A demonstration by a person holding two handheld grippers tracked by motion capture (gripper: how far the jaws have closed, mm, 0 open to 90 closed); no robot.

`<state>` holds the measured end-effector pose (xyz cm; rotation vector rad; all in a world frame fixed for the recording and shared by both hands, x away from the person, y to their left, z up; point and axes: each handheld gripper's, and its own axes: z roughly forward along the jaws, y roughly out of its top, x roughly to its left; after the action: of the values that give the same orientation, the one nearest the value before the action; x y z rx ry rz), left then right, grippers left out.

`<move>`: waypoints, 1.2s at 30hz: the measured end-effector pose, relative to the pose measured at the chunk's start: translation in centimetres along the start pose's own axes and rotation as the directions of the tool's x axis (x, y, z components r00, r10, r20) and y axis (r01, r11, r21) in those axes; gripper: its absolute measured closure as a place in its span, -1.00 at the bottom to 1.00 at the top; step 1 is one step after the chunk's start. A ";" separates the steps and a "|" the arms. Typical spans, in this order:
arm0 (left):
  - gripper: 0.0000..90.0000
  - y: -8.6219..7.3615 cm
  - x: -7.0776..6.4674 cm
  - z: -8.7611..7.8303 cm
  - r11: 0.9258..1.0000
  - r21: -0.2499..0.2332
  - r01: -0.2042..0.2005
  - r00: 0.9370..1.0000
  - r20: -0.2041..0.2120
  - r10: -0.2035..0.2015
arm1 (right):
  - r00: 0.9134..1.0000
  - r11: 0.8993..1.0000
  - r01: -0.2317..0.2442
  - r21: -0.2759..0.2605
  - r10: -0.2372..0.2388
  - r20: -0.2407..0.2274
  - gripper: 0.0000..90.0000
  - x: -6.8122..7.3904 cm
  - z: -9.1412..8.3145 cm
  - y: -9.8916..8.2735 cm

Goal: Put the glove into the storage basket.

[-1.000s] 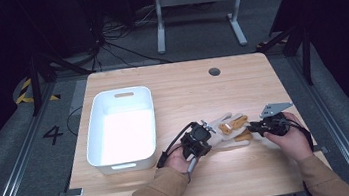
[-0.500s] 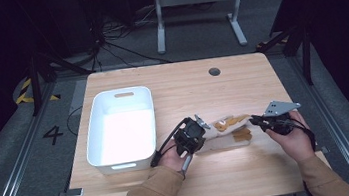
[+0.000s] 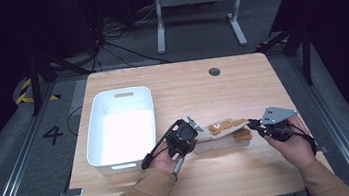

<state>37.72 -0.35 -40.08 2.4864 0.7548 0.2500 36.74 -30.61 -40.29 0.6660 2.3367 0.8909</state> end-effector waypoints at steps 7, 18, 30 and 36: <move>0.98 -0.2 0.5 1.0 0.999 0.050 0.015 0.999 0.031 -0.016 | 0.994 0.995 -0.036 0.090 0.046 -0.103 0.84 0.1 0.8 -1.0; 0.94 -0.3 0.3 1.7 0.995 0.096 0.012 0.997 0.077 -0.019 | 0.971 0.979 -0.096 0.180 0.132 -0.199 0.65 -0.3 1.2 -2.2; 0.30 0.4 0.2 -1.4 0.999 -0.038 0.011 0.994 0.108 -0.007 | 0.960 0.966 -0.216 0.142 0.237 -0.149 0.14 -2.3 -0.2 -2.8; 0.21 1.1 0.2 -1.6 0.999 -0.047 -0.013 0.993 0.119 0.018 | 0.954 0.962 -0.243 0.122 0.259 -0.149 0.03 -2.6 -0.3 -2.9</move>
<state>37.87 -0.38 -38.12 2.4395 0.6731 0.1213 37.72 -34.24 -41.43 0.9850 2.4940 0.9731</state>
